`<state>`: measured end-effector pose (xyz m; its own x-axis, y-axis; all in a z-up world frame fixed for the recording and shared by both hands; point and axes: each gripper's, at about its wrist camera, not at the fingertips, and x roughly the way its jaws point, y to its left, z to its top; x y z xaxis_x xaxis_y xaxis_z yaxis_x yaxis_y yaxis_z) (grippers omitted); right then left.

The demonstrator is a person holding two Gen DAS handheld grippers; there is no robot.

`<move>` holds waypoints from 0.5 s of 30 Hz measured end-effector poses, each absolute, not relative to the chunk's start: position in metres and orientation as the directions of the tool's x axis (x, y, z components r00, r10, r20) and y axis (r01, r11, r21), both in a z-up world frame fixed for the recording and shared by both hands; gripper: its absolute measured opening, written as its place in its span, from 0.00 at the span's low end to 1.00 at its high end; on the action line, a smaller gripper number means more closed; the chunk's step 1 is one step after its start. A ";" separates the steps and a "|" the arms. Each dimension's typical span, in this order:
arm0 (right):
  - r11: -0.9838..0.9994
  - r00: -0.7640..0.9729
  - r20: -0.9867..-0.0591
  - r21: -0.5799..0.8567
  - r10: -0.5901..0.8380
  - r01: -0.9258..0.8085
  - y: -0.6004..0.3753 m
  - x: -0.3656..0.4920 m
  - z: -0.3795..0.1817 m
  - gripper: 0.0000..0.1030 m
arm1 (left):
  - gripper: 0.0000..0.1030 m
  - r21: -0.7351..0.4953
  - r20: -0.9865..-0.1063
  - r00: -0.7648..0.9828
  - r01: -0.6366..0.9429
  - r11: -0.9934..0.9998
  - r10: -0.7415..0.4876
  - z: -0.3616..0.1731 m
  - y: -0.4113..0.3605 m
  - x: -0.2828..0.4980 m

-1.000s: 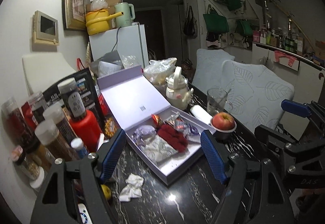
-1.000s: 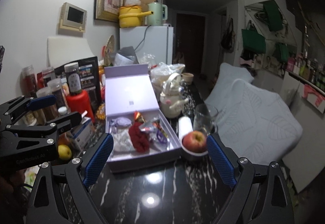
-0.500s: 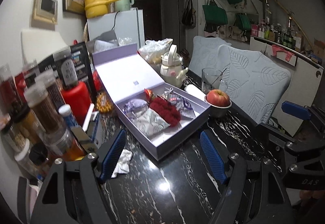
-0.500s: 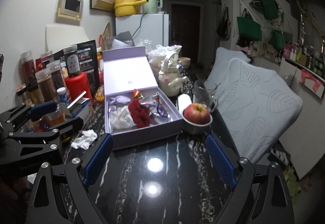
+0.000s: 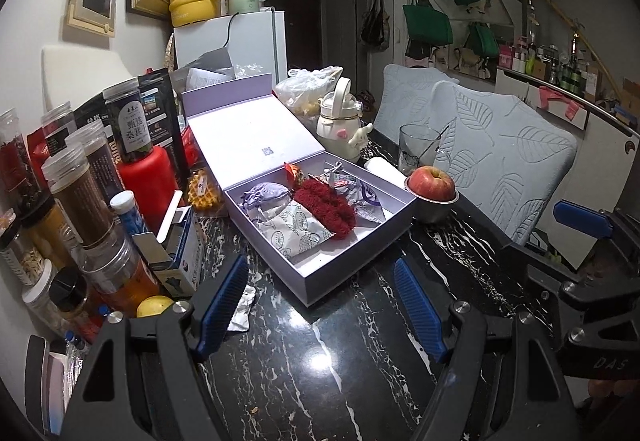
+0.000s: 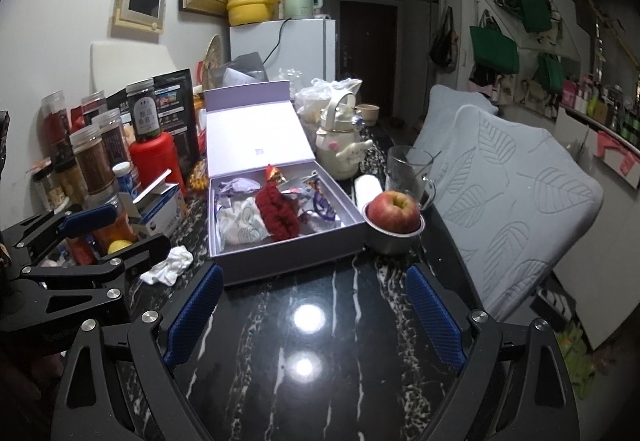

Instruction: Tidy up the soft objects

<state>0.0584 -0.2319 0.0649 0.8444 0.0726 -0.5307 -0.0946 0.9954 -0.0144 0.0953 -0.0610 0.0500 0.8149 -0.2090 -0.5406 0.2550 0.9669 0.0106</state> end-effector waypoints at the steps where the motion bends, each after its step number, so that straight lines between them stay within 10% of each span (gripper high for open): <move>1: 0.995 0.844 -0.532 -0.016 0.072 -0.095 -0.232 0.059 0.065 0.91 | 0.74 0.010 -0.542 0.814 0.256 0.967 -0.210 0.050 -0.062 0.096; 15: 0.996 0.838 -0.541 -0.012 0.072 -0.094 -0.238 0.062 0.061 0.91 | 0.74 0.000 -0.555 0.801 0.269 0.963 -0.223 0.048 -0.069 0.098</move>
